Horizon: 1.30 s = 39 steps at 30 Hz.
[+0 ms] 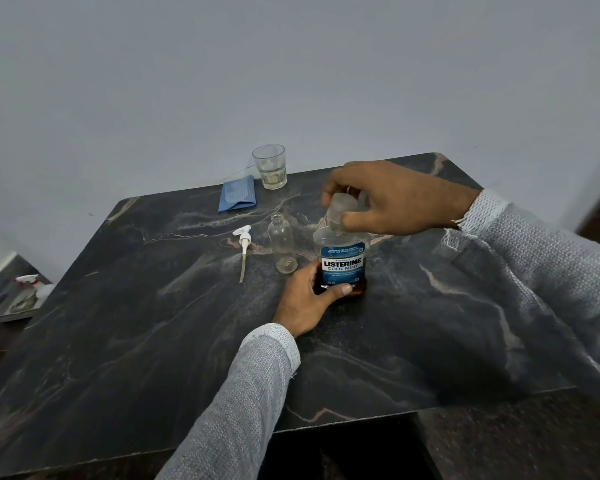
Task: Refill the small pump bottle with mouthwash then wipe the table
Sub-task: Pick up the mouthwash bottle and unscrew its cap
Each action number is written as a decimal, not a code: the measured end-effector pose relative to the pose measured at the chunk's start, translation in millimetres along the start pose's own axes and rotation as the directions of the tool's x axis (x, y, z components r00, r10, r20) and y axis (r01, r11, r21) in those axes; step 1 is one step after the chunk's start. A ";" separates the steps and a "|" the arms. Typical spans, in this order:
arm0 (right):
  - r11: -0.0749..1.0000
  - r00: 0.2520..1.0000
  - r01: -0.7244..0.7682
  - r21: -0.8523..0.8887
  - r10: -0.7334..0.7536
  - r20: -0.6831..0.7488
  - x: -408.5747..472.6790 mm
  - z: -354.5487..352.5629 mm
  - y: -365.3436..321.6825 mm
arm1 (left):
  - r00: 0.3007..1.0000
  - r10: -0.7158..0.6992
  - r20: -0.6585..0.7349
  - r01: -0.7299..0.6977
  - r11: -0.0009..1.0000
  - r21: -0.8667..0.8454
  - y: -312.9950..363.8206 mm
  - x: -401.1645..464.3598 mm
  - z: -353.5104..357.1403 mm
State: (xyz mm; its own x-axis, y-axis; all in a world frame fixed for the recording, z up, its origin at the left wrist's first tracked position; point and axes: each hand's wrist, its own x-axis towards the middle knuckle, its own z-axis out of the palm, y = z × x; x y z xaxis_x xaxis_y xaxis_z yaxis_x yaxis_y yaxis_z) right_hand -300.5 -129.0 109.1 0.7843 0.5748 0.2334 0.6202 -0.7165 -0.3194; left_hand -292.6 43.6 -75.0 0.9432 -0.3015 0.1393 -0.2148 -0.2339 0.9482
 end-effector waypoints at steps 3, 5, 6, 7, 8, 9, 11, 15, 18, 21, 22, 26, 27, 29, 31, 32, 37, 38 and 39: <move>0.994 0.999 -0.032 0.105 0.031 0.004 -1.0 -2.7 4.9 | 1.000 0.009 -0.002 -0.009 1.000 0.004 0.9 -0.3 0.5; 0.985 0.999 -0.039 0.166 0.039 0.003 -0.3 -1.6 7.6 | 1.000 0.009 -0.002 -0.009 1.000 0.004 1.2 -0.6 0.8; 0.981 0.999 -0.038 0.189 0.038 0.002 0.0 -1.3 8.4 | 1.000 0.007 -0.004 -0.007 1.000 0.004 1.4 -0.7 0.9; 0.977 0.999 -0.032 0.210 0.034 -0.006 -0.1 -1.7 9.0 | 1.000 0.006 -0.005 -0.006 1.000 0.004 1.4 -0.9 0.9; 0.973 0.999 -0.020 0.232 0.027 -0.025 -0.5 -2.9 9.7 | 1.000 0.007 -0.007 -0.007 1.000 0.003 1.4 -0.8 0.8; 0.967 0.999 -0.006 0.254 0.020 -0.051 -1.4 -4.7 10.8 | 1.000 0.007 -0.008 -0.007 1.000 0.002 1.5 -0.8 0.9; 0.954 0.996 0.004 0.300 0.023 -0.088 -4.8 -7.6 14.7 | 1.000 0.005 -0.011 -0.005 1.000 0.000 1.6 -0.8 1.3; 0.898 0.985 -0.028 0.440 0.100 -0.143 -17.2 -1.6 27.5 | 1.000 0.006 -0.012 -0.005 1.000 0.007 2.8 -1.5 1.4; 0.860 0.971 -0.043 0.508 0.157 -0.183 -26.1 6.8 38.1 | 1.000 -0.002 -0.013 0.002 1.000 -0.001 4.1 -2.1 2.2; 0.799 0.936 -0.055 0.599 0.250 -0.247 -34.6 19.4 49.8 | 1.000 -0.003 -0.023 0.003 1.000 0.003 4.9 -3.0 2.9; 0.779 0.917 -0.061 0.625 0.291 -0.272 -36.9 24.6 54.5 | 1.000 -0.002 -0.030 0.002 1.000 0.005 4.8 -3.0 2.8; 0.705 0.797 -0.103 0.702 0.480 -0.366 -47.7 44.6 82.2 | 0.999 0.004 -0.048 -0.004 1.000 0.003 4.9 -2.5 5.0; 0.696 0.764 -0.118 0.708 0.519 -0.383 -50.6 49.9 90.2 | 0.999 0.003 -0.051 -0.003 1.000 0.000 5.4 -2.8 5.2; 0.715 0.703 -0.176 0.676 0.573 -0.422 -57.3 61.8 106.1 | 0.999 -0.001 -0.049 0.001 1.000 0.002 6.4 -3.5 5.3; 0.738 0.657 -0.249 0.627 0.604 -0.451 -64.6 74.4 119.7 | 0.999 -0.002 -0.047 0.003 1.000 0.008 7.4 -4.2 5.0; 0.734 0.637 -0.280 0.619 0.624 -0.452 -68.3 81.1 125.3 | 0.999 -0.003 -0.046 0.003 1.000 0.007 8.0 -4.4 4.8; 0.692 0.590 -0.376 0.617 0.692 -0.416 -84.2 106.7 139.6 | 0.999 0.001 -0.046 0.000 1.000 0.019 10.5 -5.8 5.1; 0.692 0.589 -0.382 0.613 0.693 -0.415 -85.7 109.6 140.1 | 0.999 0.001 -0.046 0.000 1.000 0.020 10.6 -6.1 5.0; 0.694 0.588 -0.391 0.605 0.694 -0.416 -86.8 111.5 140.4 | 0.999 0.002 -0.046 -0.001 1.000 0.022 10.7 -6.1 5.1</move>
State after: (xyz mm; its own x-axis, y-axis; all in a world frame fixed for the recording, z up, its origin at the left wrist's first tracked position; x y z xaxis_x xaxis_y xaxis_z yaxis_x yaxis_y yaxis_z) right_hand -283.3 -235.4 -58.4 0.8982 -0.3239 0.2973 0.1135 -0.4825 -0.8685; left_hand -302.0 38.3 -67.2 0.9534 -0.2593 0.1544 -0.2214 -0.2535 0.9417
